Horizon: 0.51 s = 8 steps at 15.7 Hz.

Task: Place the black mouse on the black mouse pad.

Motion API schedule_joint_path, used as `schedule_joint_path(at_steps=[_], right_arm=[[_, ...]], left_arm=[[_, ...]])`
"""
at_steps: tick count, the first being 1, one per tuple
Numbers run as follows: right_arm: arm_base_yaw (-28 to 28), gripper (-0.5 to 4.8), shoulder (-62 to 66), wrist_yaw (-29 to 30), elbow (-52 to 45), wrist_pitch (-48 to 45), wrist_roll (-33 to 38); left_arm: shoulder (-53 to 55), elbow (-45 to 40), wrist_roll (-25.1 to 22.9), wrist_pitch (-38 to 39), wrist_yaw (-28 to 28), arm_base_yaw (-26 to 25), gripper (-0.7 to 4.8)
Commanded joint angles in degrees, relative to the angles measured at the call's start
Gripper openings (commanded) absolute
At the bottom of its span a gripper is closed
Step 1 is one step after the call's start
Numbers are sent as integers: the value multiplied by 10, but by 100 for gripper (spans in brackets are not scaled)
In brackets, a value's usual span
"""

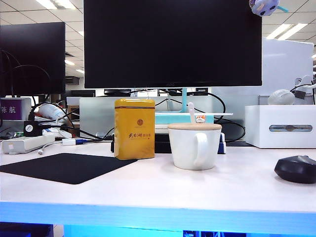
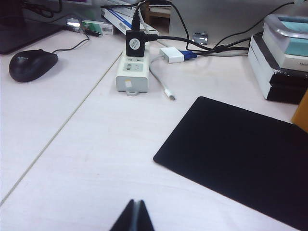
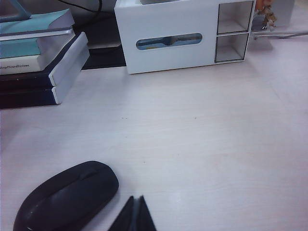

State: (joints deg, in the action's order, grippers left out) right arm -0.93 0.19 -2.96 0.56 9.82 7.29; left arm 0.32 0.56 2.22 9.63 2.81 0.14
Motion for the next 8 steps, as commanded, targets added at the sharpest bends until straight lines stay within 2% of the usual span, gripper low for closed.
schedule_joint_path(at_steps=[1, 5, 6, 8], right_arm=[[0, -1, 0, 2, -5, -1, 2], [0, -1, 0, 5, -5, -3, 3], [0, -1, 0, 13, -2, -7, 6], [0, -1, 0, 18, 20, -9, 46]], left_arm=[[-1, 0, -1, 6, 0, 0, -5], [-1, 0, 2, 6, -1, 0, -5], [-1, 0, 31, 0, 0, 0, -5], [-1, 19, 51, -1, 1, 0, -5]])
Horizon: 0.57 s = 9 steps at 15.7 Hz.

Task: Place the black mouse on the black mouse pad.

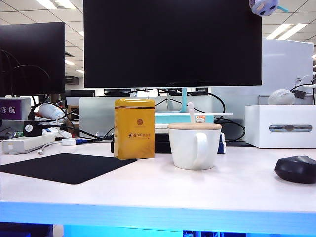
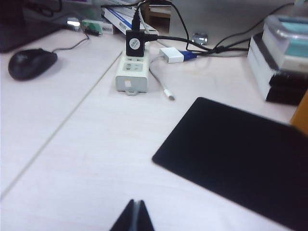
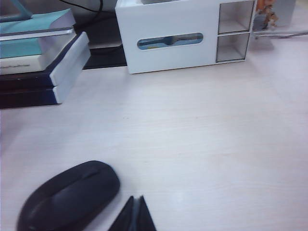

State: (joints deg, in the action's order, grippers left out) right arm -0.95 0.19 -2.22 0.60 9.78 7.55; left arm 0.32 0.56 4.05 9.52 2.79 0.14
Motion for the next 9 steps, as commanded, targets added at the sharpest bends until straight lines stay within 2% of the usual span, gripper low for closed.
schedule_joint_path(at_steps=[1, 2, 5, 8, 9], right_arm=[[1, -1, 0, 9, 37, 1, 75], [0, -2, 2, 8, 72, 27, 95], [0, -2, 20, 9, 148, 41, 88], [0, -2, 71, 1, 223, 32, 84], [0, -2, 116, -8, 270, 32, 71]], left_arm=[[-1, 35, 33, 1, 9, 0, -5], [3, 66, 33, 2, 26, 0, -5], [45, 143, 35, -8, 62, 0, -5], [148, 234, 31, -32, 59, 0, -5], [224, 299, 11, -31, 39, 0, -5]])
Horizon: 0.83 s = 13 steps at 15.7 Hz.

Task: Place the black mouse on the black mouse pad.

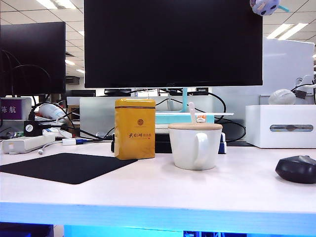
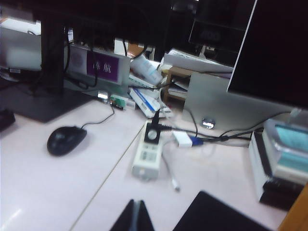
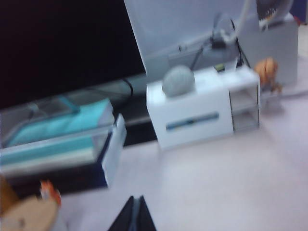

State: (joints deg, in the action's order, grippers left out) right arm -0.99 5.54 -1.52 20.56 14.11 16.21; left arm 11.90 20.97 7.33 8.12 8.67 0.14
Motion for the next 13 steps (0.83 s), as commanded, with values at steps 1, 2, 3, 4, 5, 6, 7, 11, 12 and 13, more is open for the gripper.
schedule_joint_path(at_steps=[1, 2, 3, 4, 5, 6, 7, 11, 12, 13], right_arm=[[0, -2, 82, -15, 90, -11, -20], [0, -2, 130, -15, 134, -11, -37], [0, -2, 160, -13, 159, -10, -43], [0, -2, 249, -12, 234, -8, -43], [0, -1, 319, -4, 301, -3, -43], [0, -1, 352, 9, 333, 0, -43], [1, -1, 403, 36, 387, 24, -42], [3, -1, 529, 121, 533, 188, 69], [3, -1, 566, 171, 557, 230, 129], [3, -1, 581, 183, 560, 244, 144]], left_arm=[[140, 124, -35, -16, -32, 0, -5], [214, 197, -67, -5, -72, 0, -5], [254, 241, -80, 12, -98, 0, -5], [366, 383, -89, 83, -171, 0, -5], [441, 499, -99, 154, -250, 0, -5], [470, 547, -111, 182, -292, 0, -5], [509, 621, -132, 233, -359, 0, -5], [531, 704, -179, 286, -423, 0, -5], [530, 713, -181, 287, -423, 0, -5], [530, 716, -181, 287, -423, 0, -5]])
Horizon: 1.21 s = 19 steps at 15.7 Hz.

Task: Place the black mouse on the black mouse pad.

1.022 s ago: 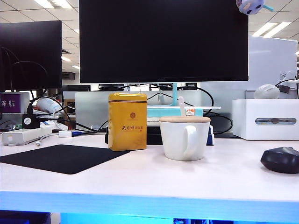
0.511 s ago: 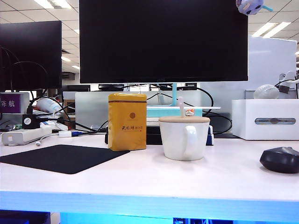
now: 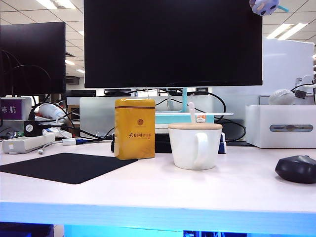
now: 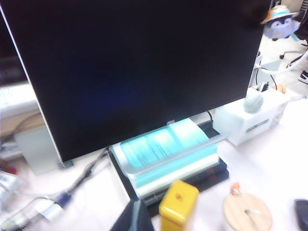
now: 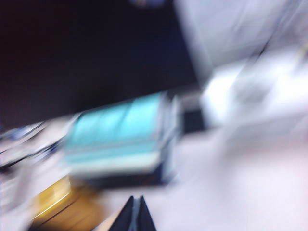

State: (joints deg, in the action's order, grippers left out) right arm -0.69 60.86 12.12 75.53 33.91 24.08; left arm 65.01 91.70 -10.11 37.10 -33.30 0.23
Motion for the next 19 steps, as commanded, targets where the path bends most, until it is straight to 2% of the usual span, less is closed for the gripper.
schedule_joint_path(at_steps=[1, 6, 9, 13, 14, 15, 16, 19], right_arm=[[0, -1, 48, 48, 10, 71, 82], [7, -1, 173, 45, 10, 286, 90], [21, -1, 236, 48, 9, 326, 109], [37, 4, 294, 47, 9, 307, 147], [37, 66, 298, 48, 9, 301, 136], [36, 242, 301, 47, 9, 297, 117], [36, 479, 303, 46, 9, 296, 118], [40, 479, 303, 23, 9, 277, 160]], left_arm=[[-2, 10, -6, -3, -4, -1, -5], [-1, 10, -7, -14, -4, 0, -5], [-1, 10, -11, -20, -4, 0, -5], [-2, 10, -10, -21, -6, 0, -5], [-2, 10, -11, -21, -6, 0, -5], [-2, 10, -10, -20, -6, 0, -5], [-3, 10, -10, -21, -6, 0, -5], [-3, 10, -10, -20, -10, 0, -5]])
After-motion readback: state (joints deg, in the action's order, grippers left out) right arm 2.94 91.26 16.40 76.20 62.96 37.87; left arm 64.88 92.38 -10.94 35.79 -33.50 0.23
